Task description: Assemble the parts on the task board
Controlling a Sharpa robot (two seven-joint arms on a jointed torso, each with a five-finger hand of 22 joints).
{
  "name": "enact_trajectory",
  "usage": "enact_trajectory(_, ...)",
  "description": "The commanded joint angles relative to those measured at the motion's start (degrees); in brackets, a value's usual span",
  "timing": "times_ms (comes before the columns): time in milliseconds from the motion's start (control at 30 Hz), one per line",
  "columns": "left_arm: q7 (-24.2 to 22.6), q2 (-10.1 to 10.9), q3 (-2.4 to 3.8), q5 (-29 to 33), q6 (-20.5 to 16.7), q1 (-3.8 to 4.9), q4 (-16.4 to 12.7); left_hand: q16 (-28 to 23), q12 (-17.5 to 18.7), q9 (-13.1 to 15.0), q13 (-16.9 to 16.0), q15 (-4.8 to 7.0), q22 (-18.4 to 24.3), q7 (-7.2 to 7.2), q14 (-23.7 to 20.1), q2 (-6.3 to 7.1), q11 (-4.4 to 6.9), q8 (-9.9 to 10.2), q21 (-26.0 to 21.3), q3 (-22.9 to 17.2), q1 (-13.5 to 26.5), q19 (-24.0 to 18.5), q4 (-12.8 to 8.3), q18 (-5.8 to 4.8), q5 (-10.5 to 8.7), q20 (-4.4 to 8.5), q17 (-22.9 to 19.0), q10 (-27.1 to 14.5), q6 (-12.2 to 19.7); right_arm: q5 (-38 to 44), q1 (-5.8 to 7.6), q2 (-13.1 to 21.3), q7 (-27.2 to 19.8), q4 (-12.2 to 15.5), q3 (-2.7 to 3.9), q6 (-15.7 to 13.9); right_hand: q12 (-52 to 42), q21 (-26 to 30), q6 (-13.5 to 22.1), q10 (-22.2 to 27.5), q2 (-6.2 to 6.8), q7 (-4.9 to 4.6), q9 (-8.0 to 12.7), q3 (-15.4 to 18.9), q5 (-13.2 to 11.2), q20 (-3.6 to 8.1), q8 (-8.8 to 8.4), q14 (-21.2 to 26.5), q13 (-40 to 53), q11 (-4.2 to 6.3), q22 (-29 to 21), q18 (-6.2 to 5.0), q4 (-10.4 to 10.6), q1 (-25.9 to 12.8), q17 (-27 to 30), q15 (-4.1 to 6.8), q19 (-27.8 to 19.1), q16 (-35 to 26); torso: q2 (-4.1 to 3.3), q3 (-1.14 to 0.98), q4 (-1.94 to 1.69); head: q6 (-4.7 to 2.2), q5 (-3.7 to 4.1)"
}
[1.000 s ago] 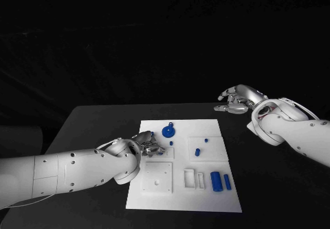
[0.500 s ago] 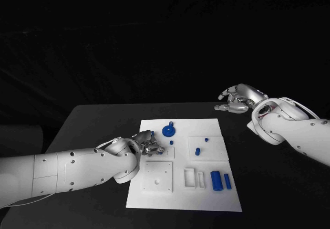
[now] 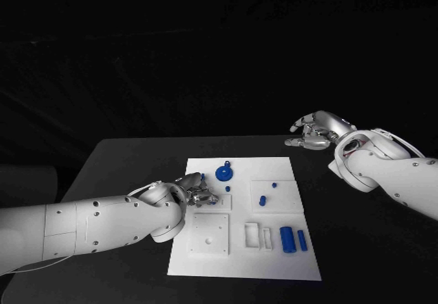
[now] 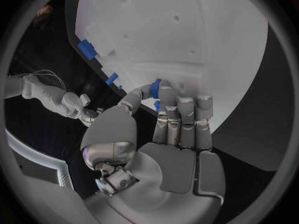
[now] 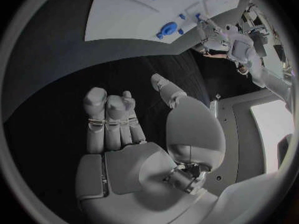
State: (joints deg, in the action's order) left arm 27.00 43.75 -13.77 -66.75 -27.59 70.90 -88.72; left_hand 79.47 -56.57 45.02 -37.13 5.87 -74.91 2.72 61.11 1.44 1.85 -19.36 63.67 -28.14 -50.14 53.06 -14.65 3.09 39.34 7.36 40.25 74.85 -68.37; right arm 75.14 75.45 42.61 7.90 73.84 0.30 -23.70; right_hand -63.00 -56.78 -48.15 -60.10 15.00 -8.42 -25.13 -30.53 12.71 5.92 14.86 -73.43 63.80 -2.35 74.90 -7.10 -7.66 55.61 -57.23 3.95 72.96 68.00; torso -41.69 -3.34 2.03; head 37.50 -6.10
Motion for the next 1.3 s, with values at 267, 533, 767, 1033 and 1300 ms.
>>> enact_trajectory(267,0.53,0.10,-0.07,-0.35,2.25,-0.09,-0.07,0.41,-0.38,-0.07,-0.12,5.41,-1.09,-3.04,2.65,-0.17,4.50,-0.26,0.39,-0.25,-1.15,0.32,0.05,0.80,0.21,7.34,0.07,4.62,-3.34,0.09,0.01,-0.07,-0.17,0.02,0.03,0.60,0.06,0.35,-0.01,-0.11,-0.42,-0.29,-0.05,-0.04,0.32,0.43,0.33,-0.20,-0.10,0.20,0.03,-7.90,0.30,-0.07,0.08,0.26,0.15,-0.34,0.00,0.00,0.00,0.15,0.00)
enact_trajectory(533,0.57,0.18,-0.06,-0.29,2.23,-0.09,0.04,0.45,-0.42,-0.11,-0.15,5.43,-1.08,-3.05,2.66,-0.16,4.50,-0.28,0.43,-0.24,-1.19,0.33,0.06,0.80,0.22,7.36,0.06,4.62,-3.37,0.09,0.00,-0.06,-0.18,0.00,0.03,0.60,0.04,0.37,-0.01,-0.11,-0.41,-0.28,-0.05,-0.03,0.35,0.44,0.33,-0.22,-0.13,0.21,0.02,-7.90,0.33,-0.06,0.09,0.27,0.17,-0.35,0.02,-0.01,0.01,0.13,-0.02)
enact_trajectory(767,0.49,0.02,-0.06,-0.13,2.42,-0.09,0.12,0.48,-0.45,-0.15,-0.18,5.44,-1.08,-3.05,2.67,-0.15,4.51,-0.29,0.46,-0.21,-1.19,0.35,0.11,0.80,0.22,7.37,0.05,4.61,-3.38,0.09,0.00,-0.05,-0.16,-0.02,0.03,0.61,0.03,0.39,-0.02,-0.12,-0.40,-0.28,-0.05,-0.01,0.38,0.45,0.33,-0.23,-0.16,0.21,0.02,-7.90,0.37,-0.07,0.09,0.27,0.19,-0.36,0.00,-0.02,0.02,0.17,0.01)
enact_trajectory(1033,0.07,-0.21,-0.05,0.60,3.08,-0.08,0.40,0.69,-0.79,-0.28,-0.39,5.53,-1.01,-3.14,2.77,0.01,4.52,-0.59,0.62,0.29,-0.65,0.45,0.78,0.76,-0.25,7.39,0.00,4.77,-3.83,0.09,0.00,-0.05,-0.14,-0.07,0.03,0.70,0.02,0.41,-0.04,-0.11,-0.43,-0.28,-0.06,0.00,0.41,0.46,0.35,-0.24,-0.18,0.22,0.02,-7.90,0.43,-0.11,0.09,0.28,0.20,-0.37,0.02,-0.06,0.05,0.17,0.07)
enact_trajectory(1300,-0.24,-0.64,-0.05,0.65,3.67,-0.08,0.76,1.38,-1.51,-0.46,-0.87,5.64,-0.99,-3.49,3.20,-0.13,4.80,-1.29,0.92,0.68,-0.19,0.58,1.84,0.90,-4.24,7.58,0.10,5.30,-4.67,0.07,0.00,-0.08,-0.13,-0.08,0.03,0.73,-0.03,0.51,-0.05,-0.10,-0.41,-0.26,-0.05,0.07,1.32,0.49,0.36,-0.29,-0.33,0.23,0.01,-7.90,0.78,-0.29,0.10,0.29,0.27,-0.44,0.03,-0.08,0.02,0.24,0.09)
